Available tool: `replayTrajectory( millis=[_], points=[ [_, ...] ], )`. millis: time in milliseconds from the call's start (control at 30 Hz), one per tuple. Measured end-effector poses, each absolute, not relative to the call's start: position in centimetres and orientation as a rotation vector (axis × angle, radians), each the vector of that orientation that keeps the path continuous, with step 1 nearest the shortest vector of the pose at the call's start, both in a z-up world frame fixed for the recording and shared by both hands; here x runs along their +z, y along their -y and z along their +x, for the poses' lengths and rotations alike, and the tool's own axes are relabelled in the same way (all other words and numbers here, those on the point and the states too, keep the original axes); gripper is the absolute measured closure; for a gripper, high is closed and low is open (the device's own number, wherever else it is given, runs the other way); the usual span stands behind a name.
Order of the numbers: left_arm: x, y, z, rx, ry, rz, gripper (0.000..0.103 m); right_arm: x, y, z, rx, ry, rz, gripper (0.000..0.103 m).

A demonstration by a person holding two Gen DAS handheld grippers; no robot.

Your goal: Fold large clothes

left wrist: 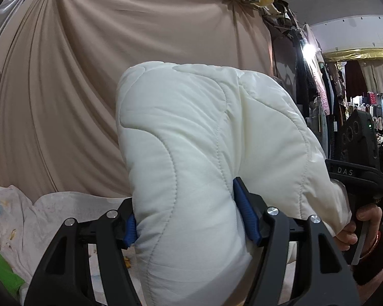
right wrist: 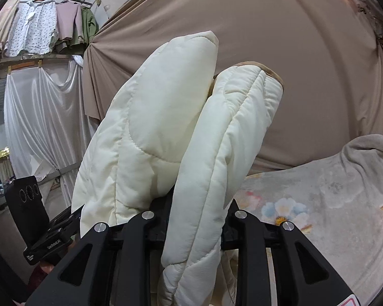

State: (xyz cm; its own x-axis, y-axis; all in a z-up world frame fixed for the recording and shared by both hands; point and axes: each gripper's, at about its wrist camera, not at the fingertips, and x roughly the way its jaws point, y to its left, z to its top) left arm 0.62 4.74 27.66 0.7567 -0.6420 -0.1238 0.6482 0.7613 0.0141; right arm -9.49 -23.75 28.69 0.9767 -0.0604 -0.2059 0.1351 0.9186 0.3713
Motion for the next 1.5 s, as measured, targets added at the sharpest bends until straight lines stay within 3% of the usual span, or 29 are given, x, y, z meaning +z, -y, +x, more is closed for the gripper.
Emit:
replayTrajectory(
  millis=[267,367,467,500,567,733,800,867,1033,1100,1133,1167,1267,1333,1500],
  points=[
    [21.9,-6.5,10.9,-0.632,-0.284,0.035,0.037,22.3,26.7,1.9,-0.012,-0.314,0.51,0.072],
    [15.2,-6.0,17.2,-0.597,-0.456,0.016,0.035,15.8,29.3,6.8,-0.047,-0.434,0.586,0.065],
    [6.7,-5.0,22.8,-0.526,-0.677,-0.009,0.035,7.2,32.3,10.4,-0.141,-0.596,0.676,0.064],
    [4.4,-5.0,23.8,-0.492,-0.723,-0.017,0.029,4.2,33.3,10.8,-0.187,-0.653,0.719,0.064],
    [3.6,-6.5,23.2,-0.507,-0.664,-0.077,0.024,0.7,35.0,9.8,-0.159,-0.649,0.854,0.061],
    [7.9,-8.4,20.2,-0.497,-0.58,-0.028,0.021,4.6,35.8,3.4,-0.158,-0.485,0.847,0.052],
    [9.4,-8.8,18.6,-0.49,-0.547,0.009,0.018,6.9,34.3,1.7,-0.113,-0.477,0.815,0.041],
    [10.3,-8.4,17.2,-0.485,-0.529,0.05,0.017,8.2,32.1,0.9,-0.043,-0.47,0.785,0.022],
    [9.5,-6.1,16.0,-0.437,-0.54,0.14,0.015,6.7,28.1,4.3,0.007,-0.605,0.749,0.018],
    [9.3,-5.6,16.0,-0.43,-0.55,0.134,0.015,5.6,27.3,6.3,-0.065,-0.675,0.7,0.033],
    [9.2,-5.5,16.1,-0.427,-0.558,0.127,0.015,5.7,27.0,6.8,-0.082,-0.678,0.674,0.056],
    [9.1,-5.3,16.3,-0.425,-0.566,0.126,0.015,6.4,26.9,7.0,-0.085,-0.662,0.646,0.071],
    [8.1,-4.5,17.1,-0.394,-0.593,0.153,0.015,8.7,27.2,6.3,-0.095,-0.585,0.586,0.09],
    [7.0,-4.0,17.7,-0.375,-0.611,0.171,0.014,8.4,27.8,6.7,-0.154,-0.614,0.531,0.09],
    [4.3,-3.2,18.5,-0.377,-0.673,0.16,0.01,1.1,29.9,8.5,-0.181,-0.764,0.595,0.09]
  ],
)
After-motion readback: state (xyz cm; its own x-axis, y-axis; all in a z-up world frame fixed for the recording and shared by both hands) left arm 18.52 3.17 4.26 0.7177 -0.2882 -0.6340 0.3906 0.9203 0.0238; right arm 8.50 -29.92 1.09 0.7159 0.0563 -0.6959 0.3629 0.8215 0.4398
